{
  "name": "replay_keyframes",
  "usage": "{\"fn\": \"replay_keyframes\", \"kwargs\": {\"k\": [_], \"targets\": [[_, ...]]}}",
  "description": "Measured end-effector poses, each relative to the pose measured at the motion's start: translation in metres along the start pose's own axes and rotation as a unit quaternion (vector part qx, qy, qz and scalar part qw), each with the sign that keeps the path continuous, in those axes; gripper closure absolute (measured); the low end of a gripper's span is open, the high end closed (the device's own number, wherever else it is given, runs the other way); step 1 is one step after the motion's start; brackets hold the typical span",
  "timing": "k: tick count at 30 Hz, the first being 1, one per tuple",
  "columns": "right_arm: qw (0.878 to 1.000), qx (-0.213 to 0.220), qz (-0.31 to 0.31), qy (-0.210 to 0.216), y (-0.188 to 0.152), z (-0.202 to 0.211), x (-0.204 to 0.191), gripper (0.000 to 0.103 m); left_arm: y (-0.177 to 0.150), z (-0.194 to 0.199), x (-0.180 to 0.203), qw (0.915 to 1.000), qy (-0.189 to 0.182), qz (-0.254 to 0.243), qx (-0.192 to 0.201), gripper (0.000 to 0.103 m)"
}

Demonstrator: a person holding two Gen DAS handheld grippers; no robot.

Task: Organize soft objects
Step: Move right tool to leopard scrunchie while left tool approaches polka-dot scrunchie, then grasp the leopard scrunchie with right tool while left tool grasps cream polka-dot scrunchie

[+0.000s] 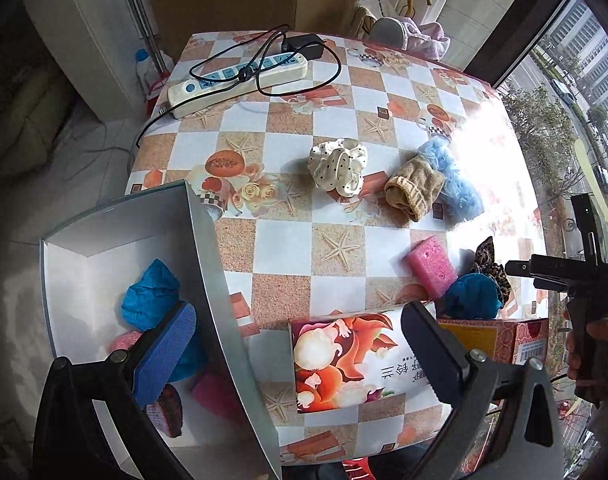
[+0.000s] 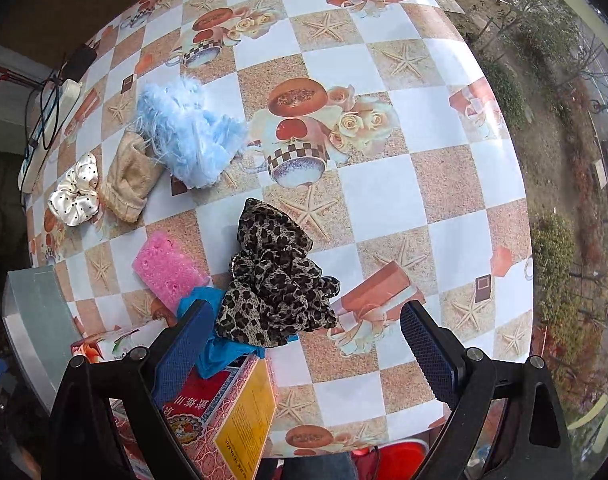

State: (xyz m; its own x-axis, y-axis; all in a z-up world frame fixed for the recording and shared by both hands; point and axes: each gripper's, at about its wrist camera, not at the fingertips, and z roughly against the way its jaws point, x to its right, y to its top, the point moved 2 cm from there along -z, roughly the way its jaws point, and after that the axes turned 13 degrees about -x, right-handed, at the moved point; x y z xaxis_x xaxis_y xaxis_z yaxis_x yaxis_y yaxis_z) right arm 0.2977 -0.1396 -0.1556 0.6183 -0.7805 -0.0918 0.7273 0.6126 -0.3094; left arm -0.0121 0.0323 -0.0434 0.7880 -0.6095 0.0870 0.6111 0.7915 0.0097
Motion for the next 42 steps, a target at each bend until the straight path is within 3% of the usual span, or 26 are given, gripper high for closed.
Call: {"fn": "replay_keyframes", "kwargs": {"k": [6,11,13,15,19,24,31,36,42], "targets": [[0.998,-0.047,0.038,-0.034,0.021,-0.05,-0.003,0.008,0.044,-0.029,0.028,0.9996,0.017,-0.002,-0.023,0.0],[0.997,-0.012,0.024,-0.074,0.031,-0.038,0.036,0.002,0.093,-0.058,0.055,0.9985,0.042,-0.021,-0.028,0.0],[0.998,-0.011,0.004,-0.065,0.035,-0.031,0.057,0.002,0.11,-0.07,0.063,0.9981,0.047,-0.025,-0.03,0.0],[1.0,-0.008,-0.013,-0.023,0.035,-0.024,0.073,0.002,0.127,-0.082,0.068,0.998,0.046,-0.023,-0.037,0.0],[1.0,-0.004,-0.008,0.014,0.026,-0.022,0.076,0.002,0.151,-0.107,0.075,0.9973,0.054,-0.02,-0.045,0.0],[1.0,-0.009,0.004,-0.014,0.011,-0.037,0.055,0.002,0.163,-0.138,0.078,0.9965,0.045,-0.008,-0.07,0.0],[0.999,-0.033,-0.001,-0.04,-0.005,-0.067,0.056,0.001,0.167,-0.162,0.076,0.9952,0.044,0.002,-0.088,0.0],[0.999,-0.03,-0.005,-0.037,-0.018,-0.07,0.055,0.0,0.173,-0.179,0.07,0.9933,0.038,0.017,-0.108,0.0],[0.998,-0.047,-0.005,-0.036,0.006,-0.063,0.058,0.0,0.178,-0.181,0.064,0.9938,0.038,0.031,-0.1,0.0]]}}
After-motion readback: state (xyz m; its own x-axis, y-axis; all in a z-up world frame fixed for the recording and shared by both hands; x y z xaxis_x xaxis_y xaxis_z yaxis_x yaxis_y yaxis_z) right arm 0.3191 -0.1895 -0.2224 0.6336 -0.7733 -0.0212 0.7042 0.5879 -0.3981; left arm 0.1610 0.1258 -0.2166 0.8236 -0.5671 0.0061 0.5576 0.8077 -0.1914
